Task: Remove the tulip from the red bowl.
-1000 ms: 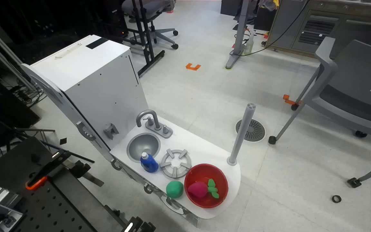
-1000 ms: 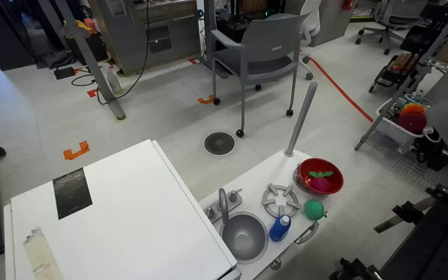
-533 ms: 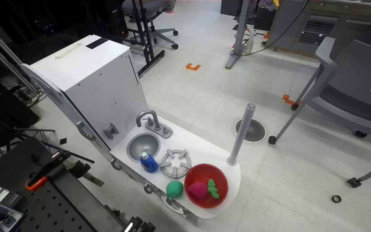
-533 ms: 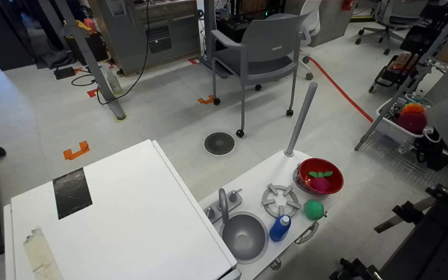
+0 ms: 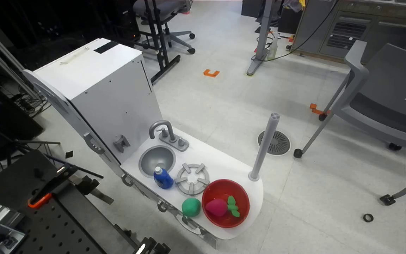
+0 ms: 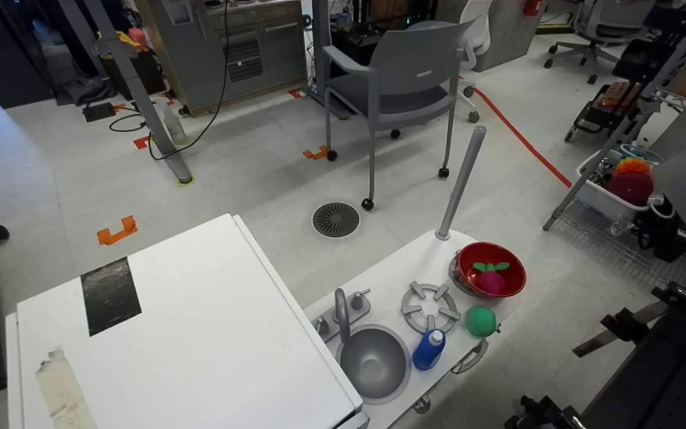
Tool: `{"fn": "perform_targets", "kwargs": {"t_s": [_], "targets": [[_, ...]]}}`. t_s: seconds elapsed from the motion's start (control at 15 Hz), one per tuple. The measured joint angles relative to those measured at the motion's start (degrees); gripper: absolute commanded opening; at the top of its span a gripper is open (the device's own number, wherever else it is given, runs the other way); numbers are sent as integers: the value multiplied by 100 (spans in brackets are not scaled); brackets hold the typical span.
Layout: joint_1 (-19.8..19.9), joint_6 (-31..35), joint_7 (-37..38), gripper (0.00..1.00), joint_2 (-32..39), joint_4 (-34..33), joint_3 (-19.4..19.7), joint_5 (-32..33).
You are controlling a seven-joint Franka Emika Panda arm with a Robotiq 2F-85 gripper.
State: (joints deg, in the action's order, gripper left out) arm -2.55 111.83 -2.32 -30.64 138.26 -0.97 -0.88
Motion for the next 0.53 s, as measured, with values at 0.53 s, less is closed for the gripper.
{"fn": "perform_targets", "kwargs": {"t_s": [0.53], "targets": [[336,2134,1189,100,2414,-274,-173,733]]}}
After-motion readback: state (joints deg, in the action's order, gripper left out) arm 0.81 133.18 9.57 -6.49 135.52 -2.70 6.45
